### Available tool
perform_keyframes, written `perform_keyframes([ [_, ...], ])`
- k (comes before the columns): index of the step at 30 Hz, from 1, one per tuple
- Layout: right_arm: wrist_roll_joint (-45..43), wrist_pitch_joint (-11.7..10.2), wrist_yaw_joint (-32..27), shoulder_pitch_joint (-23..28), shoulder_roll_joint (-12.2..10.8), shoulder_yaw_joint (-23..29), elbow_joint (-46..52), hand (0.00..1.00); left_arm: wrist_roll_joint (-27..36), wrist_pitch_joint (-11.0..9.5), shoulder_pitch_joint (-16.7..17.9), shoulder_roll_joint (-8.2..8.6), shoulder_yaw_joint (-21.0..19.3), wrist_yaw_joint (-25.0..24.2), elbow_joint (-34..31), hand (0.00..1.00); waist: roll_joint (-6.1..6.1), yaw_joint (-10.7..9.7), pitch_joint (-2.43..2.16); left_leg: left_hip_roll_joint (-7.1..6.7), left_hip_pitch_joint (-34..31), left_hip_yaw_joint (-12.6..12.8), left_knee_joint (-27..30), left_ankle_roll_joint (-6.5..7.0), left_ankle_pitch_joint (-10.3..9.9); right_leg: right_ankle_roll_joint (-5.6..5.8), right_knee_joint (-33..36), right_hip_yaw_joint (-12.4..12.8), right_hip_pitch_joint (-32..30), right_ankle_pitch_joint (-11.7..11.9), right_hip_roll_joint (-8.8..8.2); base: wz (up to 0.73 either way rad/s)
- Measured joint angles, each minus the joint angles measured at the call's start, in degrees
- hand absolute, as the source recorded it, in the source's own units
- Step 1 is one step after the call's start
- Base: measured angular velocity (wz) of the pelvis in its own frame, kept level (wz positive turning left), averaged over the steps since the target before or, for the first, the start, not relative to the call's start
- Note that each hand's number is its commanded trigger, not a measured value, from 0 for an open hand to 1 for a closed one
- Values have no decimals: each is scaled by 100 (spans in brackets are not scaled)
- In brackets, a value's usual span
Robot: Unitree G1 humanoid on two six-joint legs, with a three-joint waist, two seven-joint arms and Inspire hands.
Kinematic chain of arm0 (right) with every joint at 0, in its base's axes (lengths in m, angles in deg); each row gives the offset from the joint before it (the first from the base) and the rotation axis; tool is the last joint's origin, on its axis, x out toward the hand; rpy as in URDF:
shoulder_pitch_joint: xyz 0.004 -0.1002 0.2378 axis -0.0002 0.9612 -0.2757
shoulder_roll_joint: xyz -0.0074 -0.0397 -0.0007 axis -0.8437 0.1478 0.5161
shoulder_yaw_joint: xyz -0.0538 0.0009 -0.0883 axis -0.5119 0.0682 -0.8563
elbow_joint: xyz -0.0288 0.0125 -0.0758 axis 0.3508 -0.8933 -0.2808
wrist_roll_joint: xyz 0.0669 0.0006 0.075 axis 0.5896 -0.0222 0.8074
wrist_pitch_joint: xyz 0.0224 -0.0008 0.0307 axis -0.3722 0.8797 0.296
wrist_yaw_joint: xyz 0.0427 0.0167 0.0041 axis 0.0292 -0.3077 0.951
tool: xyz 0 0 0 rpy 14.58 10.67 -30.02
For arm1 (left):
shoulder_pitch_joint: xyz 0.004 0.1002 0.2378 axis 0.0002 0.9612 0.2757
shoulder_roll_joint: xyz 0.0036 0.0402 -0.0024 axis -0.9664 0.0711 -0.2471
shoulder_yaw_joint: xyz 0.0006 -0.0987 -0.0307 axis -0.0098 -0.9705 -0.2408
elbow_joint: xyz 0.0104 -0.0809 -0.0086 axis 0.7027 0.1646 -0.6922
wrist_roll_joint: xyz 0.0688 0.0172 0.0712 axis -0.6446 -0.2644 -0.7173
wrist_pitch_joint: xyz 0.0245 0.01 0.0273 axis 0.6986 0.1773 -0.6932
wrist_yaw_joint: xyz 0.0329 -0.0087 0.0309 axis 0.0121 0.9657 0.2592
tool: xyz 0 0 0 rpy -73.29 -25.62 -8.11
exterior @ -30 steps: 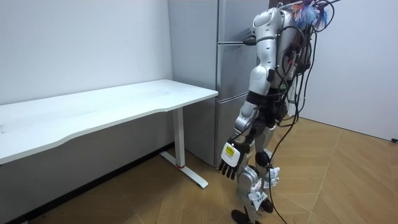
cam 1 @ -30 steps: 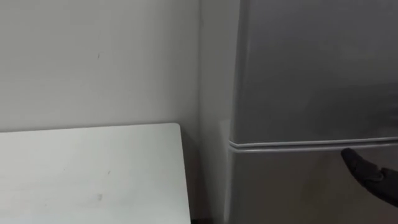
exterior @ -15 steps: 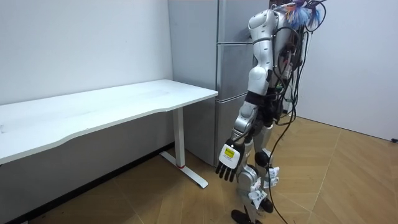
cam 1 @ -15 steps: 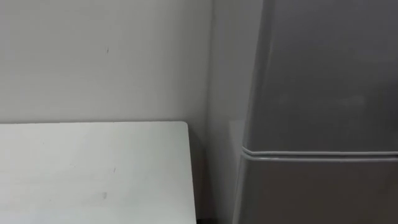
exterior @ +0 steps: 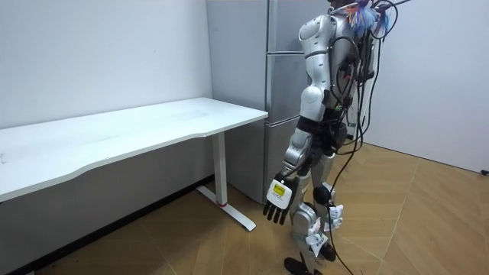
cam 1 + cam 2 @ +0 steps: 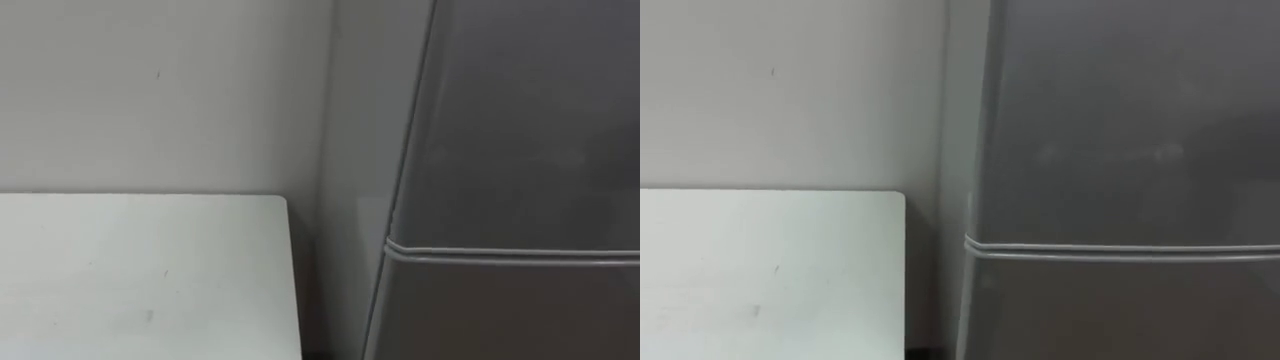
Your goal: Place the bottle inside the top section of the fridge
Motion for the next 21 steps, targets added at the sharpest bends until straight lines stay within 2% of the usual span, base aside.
perform_keyframes([
  [4, 284, 2, -103, 190, -4, -8, -177, 0, 30, 16, -1, -2, 16, 145, -65, 0, 99, -25, 14, -2, -17, 5, -3, 1, -1, 1, 6, 7, -6, 0, -3, 0],
  [5, 406, -5, -123, 221, -5, -23, -243, 0, 46, 27, -4, -4, 60, 162, -68, 0, 123, -47, 33, -2, -33, 5, -4, 2, -1, 2, -4, -1, -8, 1, -5, 0],
  [9, 766, -37, -168, 435, -49, -126, -919, 0, 34, 42, 4, 5, 109, 247, -106, 0, 195, -27, 34, 0, -34, 8, -17, 2, -1, 0, -6, -16, -12, -4, -7, 0],
  [12, 1543, -27, -160, 515, -153, -149, -1640, 0, 77, 75, 33, 48, 82, 246, -207, 0, 262, -28, 28, 0, -27, 10, -21, 1, -1, 0, -15, -22, -20, -4, -8, 0],
  [14, 2058, -24, -160, 521, -350, -147, -2107, 0, 200, 62, 107, 62, 77, 248, -281, 0, 284, -37, 15, 1, -22, 7, -20, 0, 0, -2, -1, -22, 6, -5, -1, 0],
  [17, 2809, -40, -151, 640, -514, -195, -2520, 0, 247, 55, 122, 75, 88, 247, -294, 0, 303, -35, 13, -2, -15, 12, -21, 0, 0, -2, -30, -42, 53, -6, -4, 3],
  [19, 3194, -85, -68, 804, -553, -388, -2795, 0, 296, 53, 124, 75, 88, 251, -334, 0, 301, -23, 13, -4, 0, 15, -11, 0, 0, -2, -34, -41, 79, -12, -8, 2],
  [21, 3373, -97, -56, 830, -709, -465, -3010, 0, 312, 52, 123, 85, 94, 257, -345, 0, 309, 12, 15, -7, 0, 14, -5, 0, 0, -1, -28, -23, 74, -19, -11, -2],
])
